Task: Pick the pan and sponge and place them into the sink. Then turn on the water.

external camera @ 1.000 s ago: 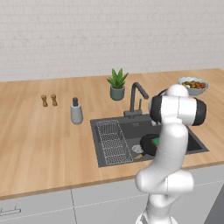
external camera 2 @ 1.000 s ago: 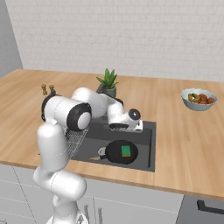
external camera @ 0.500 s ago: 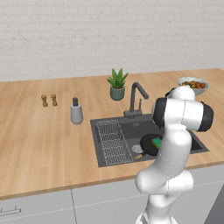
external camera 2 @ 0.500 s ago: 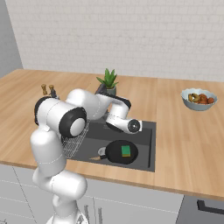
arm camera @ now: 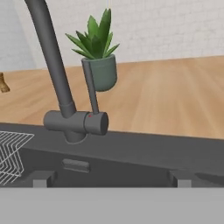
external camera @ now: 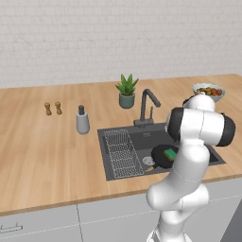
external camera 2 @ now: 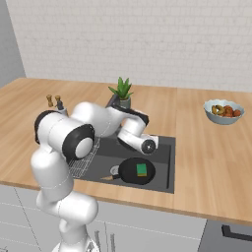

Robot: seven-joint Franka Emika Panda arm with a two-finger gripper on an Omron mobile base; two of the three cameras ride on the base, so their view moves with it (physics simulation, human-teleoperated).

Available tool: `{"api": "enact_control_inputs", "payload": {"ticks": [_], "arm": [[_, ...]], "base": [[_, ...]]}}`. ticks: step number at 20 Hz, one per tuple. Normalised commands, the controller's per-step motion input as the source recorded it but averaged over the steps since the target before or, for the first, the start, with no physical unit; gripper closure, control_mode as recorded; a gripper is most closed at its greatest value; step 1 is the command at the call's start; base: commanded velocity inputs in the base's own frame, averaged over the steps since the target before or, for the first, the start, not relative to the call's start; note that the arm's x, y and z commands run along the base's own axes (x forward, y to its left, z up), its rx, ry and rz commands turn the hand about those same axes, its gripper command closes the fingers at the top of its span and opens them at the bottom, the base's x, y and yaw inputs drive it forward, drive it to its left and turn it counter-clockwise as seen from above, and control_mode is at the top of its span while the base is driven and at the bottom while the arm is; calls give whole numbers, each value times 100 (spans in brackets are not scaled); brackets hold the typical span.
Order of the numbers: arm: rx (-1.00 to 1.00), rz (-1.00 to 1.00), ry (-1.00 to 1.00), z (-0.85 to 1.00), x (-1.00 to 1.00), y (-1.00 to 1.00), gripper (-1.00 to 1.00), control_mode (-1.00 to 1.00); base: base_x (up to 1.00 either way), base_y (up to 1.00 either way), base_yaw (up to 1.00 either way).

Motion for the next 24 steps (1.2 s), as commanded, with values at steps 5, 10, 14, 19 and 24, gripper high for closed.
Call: {"api": "enact_control_inputs", "payload": {"ticks": [5,10,14,19,24], "arm": [[4,0,0,29,7,0,-100,-100],[3,0,0,29,16,0,-100,-100],[1,0,-5,22,2,3,-100,-100],[0,0,-11,0,-6,4,-100,-100],[0,0,-14,0,-2,16,-100,-100]], "base": [[0,0,0],[0,0,0],[0,0,0],[0,0,0],[0,0,0]]}}
